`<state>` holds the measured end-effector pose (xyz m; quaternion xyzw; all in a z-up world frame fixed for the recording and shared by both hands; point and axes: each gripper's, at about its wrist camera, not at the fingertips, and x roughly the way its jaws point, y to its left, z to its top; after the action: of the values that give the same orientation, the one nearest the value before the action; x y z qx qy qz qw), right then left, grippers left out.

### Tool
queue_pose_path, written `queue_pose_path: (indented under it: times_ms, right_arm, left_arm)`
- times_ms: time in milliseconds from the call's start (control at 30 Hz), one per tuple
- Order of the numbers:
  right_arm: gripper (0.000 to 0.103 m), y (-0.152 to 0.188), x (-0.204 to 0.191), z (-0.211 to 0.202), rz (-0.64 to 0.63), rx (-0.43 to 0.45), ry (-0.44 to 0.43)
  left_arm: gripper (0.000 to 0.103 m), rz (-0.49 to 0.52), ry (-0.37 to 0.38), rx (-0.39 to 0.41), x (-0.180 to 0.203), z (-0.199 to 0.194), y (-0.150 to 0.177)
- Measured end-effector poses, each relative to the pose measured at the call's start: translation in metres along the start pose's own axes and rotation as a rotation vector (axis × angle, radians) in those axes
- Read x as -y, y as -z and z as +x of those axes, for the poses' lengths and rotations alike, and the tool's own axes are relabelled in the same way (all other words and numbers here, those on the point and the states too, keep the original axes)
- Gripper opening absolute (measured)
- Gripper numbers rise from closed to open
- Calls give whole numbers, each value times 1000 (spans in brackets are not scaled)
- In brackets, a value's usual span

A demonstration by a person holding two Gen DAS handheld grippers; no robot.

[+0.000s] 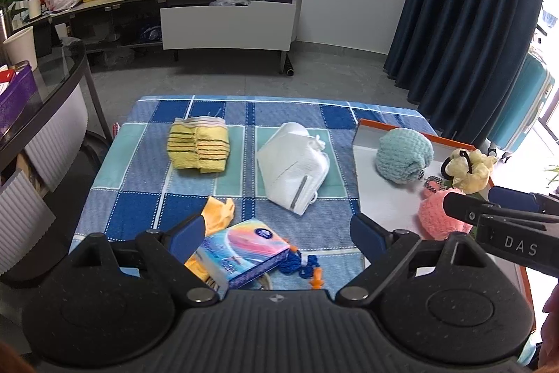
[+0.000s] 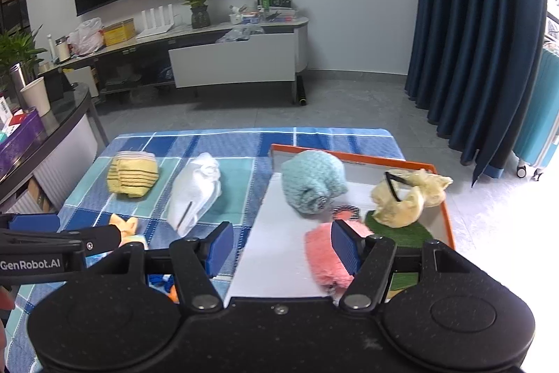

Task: Organize soft objects
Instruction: 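Withdraw both tools from the box toward the remaining items on the tablecloth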

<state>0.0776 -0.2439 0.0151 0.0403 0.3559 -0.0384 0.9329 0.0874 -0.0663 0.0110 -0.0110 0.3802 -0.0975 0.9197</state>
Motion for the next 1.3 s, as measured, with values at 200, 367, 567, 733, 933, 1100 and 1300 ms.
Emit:
queue_pose_path:
  times_ms: [200,367,567,733,933,1100,1300]
  right_arm:
    - [75,3,-16,4,-28,-17,-25]
    - [75,6,-27,8,-40,-30,-46]
    - [75,9,-35,13,-54,-49,-65]
    - [75,12,-41,17,-65,-63,-79]
    - [75,17,-47,22,-83,-85,-103]
    - [75,23,-54,30,-105,-111,-155]
    - [74,32,-70,46,-170,-166,-221]
  left_arm:
    - [93,-21,-18,-6,-15,-3,7]
    - [93,-46,-29,-11,-30,-6,12]
    - [93,-60,-45,-20,-42,-7,17]
    - [93,-69,-56,-32,-50,-6,22]
    - [93,-84,-71,-51,-63,-5,30]
    - [93,-110,-86,-60,-73,-2,31]
    - [93,-113,-85,-66,-76,2,32]
